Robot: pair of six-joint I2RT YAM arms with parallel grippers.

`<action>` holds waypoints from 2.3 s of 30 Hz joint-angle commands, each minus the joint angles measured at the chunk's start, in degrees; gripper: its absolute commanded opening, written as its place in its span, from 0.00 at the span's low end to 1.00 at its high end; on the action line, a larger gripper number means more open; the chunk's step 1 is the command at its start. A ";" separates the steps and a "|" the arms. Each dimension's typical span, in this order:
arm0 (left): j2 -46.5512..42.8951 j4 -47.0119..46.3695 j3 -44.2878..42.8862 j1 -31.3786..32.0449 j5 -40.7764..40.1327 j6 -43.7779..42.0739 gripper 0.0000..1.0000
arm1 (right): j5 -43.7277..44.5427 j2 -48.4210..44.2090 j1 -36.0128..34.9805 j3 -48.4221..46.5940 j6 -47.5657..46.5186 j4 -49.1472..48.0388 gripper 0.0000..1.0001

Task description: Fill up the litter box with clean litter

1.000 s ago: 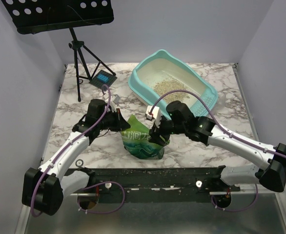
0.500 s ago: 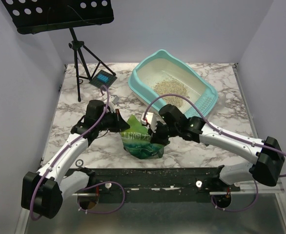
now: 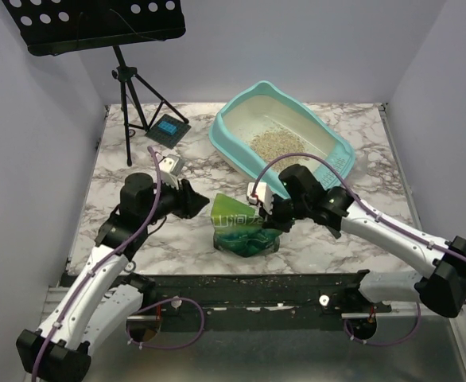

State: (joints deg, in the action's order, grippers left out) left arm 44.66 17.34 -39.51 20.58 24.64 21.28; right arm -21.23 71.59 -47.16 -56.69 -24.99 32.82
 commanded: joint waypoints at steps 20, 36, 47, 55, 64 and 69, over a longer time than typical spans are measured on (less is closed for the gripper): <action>9.99 -4.25 -2.94 23.63 3.56 -31.21 0.63 | -12.51 -6.56 2.95 1.14 -12.36 9.28 0.00; 20.80 -5.39 -3.03 25.03 12.09 -31.04 0.19 | -12.08 -5.85 2.95 1.14 -12.62 8.76 0.00; 12.29 -4.61 -1.01 27.32 -7.66 -31.03 0.00 | 4.85 -11.72 3.04 -0.35 -1.57 2.35 0.46; 7.46 -1.52 -3.47 27.32 -19.62 -30.95 0.00 | 31.78 -18.68 7.59 -5.44 15.23 5.40 0.80; 4.47 -1.96 -1.98 27.41 -27.90 -26.74 0.00 | 25.98 -11.31 25.25 -1.77 21.12 6.30 0.80; 4.11 -2.76 -2.24 27.32 -25.01 -22.87 0.00 | 21.67 -7.09 34.22 1.40 22.70 3.39 0.75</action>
State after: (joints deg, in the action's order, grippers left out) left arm 50.50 19.09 -40.34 48.14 2.04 -5.19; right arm 3.70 62.81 -18.48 -57.04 -5.67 37.63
